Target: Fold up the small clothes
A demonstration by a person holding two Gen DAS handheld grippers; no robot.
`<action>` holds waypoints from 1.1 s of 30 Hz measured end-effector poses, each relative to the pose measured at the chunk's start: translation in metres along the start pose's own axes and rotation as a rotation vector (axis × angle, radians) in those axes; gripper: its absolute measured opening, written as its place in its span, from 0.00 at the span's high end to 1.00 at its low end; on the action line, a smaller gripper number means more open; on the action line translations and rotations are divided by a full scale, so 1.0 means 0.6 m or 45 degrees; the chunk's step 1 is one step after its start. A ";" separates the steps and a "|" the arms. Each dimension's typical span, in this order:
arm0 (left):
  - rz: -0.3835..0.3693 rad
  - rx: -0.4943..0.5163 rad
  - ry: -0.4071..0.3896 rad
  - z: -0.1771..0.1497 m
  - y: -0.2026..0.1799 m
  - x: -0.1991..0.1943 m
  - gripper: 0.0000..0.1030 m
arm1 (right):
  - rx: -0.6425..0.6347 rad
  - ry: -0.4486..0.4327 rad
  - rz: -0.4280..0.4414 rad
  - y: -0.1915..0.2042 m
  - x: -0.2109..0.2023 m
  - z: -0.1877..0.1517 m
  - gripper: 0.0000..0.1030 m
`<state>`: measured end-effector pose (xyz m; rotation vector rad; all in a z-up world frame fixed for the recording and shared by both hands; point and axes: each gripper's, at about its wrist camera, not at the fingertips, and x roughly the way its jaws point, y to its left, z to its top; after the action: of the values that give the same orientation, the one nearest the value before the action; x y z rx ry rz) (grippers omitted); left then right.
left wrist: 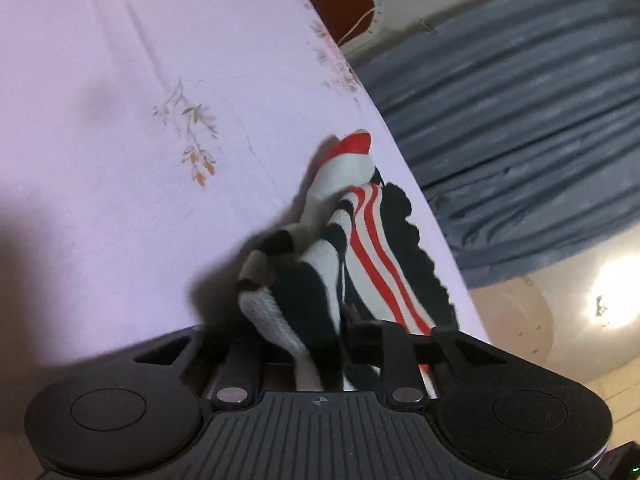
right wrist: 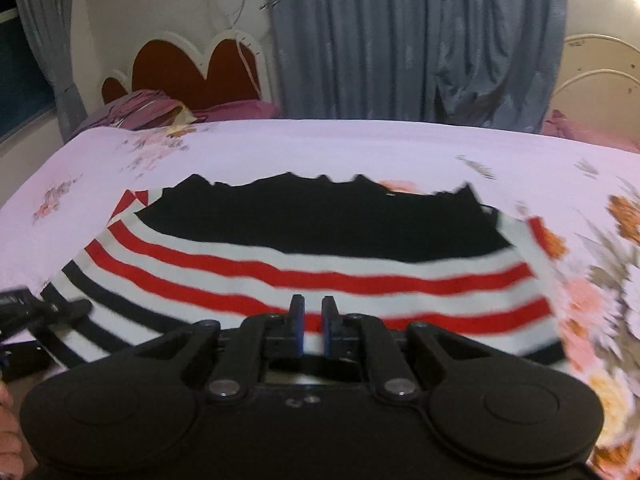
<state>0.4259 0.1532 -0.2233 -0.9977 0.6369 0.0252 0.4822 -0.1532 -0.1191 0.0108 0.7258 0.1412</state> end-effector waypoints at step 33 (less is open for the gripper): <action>-0.005 0.667 -0.127 -0.094 -0.335 -0.047 0.88 | 0.247 -0.084 0.117 -0.174 -0.062 -0.031 0.92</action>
<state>0.4361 0.0043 -0.0751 -0.4877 0.5121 -0.0912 0.4552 -0.2623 -0.1145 0.2334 0.6715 0.1571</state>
